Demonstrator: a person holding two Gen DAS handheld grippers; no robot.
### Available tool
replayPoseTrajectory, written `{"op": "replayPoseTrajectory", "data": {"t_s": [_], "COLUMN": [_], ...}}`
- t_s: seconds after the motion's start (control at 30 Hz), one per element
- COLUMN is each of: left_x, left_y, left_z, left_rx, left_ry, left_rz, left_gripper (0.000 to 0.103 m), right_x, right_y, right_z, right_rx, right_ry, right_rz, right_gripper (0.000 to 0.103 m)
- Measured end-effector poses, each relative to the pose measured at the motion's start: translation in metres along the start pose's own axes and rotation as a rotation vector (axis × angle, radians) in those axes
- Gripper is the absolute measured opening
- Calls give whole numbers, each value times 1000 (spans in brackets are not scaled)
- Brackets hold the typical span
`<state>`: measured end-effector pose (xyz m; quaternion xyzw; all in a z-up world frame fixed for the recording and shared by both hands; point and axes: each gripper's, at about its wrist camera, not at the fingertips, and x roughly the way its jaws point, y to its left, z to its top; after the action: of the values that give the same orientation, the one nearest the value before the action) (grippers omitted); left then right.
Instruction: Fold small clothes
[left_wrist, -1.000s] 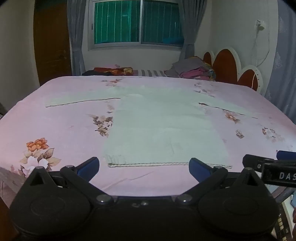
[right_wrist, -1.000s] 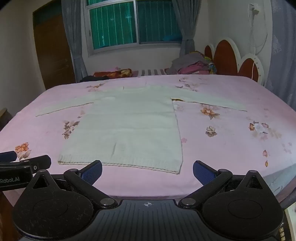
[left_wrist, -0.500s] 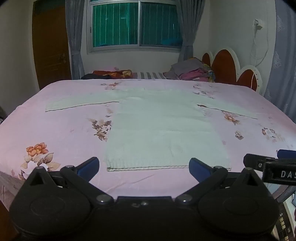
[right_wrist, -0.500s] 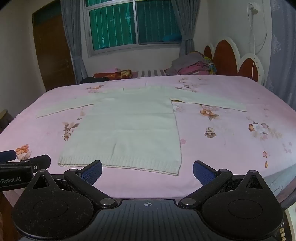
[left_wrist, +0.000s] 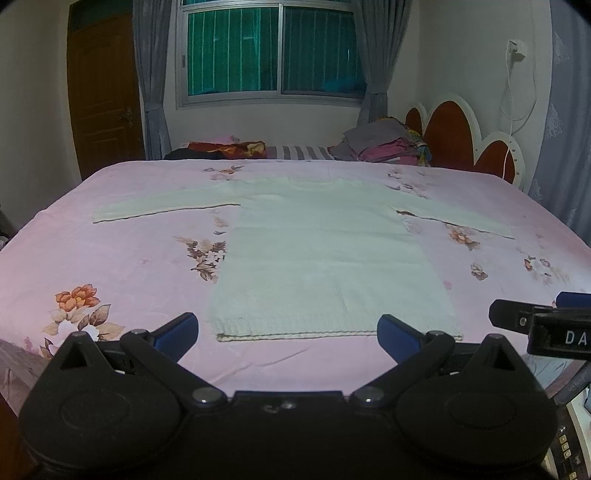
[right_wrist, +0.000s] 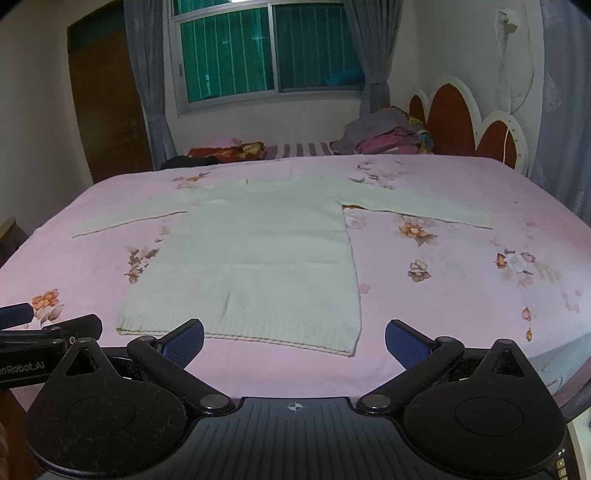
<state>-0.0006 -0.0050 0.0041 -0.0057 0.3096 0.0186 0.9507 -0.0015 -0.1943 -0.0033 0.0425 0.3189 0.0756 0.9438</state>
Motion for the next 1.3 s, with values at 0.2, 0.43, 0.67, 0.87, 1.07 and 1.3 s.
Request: {"op": "replayPoseTrajectory", "data": {"t_s": [0.2, 0.43, 0.67, 0.87, 1.07, 1.3], "left_x": [-2, -5, -5, -5, -4, -4], "left_y": [3, 8, 11, 12, 12, 11], "left_z": [0, -1, -2, 0, -1, 0], "left_rx": [-1, -8, -7, -5, -5, -2], "left_ry": [1, -1, 6, 7, 4, 1], "left_rz": [1, 4, 2, 0, 4, 8], "left_gripper": [103, 103, 103, 103, 103, 103], "right_x": [-2, -3, -2, -1, -1, -1], "right_y": [1, 5, 5, 6, 5, 7], "right_z": [0, 0, -1, -1, -2, -4], "right_rx": [-2, -4, 3, 6, 9, 8], "right_ry": [-1, -2, 1, 2, 3, -1], "right_rz": [6, 6, 5, 2, 1, 5], "right_gripper": [103, 103, 103, 103, 103, 103]}}
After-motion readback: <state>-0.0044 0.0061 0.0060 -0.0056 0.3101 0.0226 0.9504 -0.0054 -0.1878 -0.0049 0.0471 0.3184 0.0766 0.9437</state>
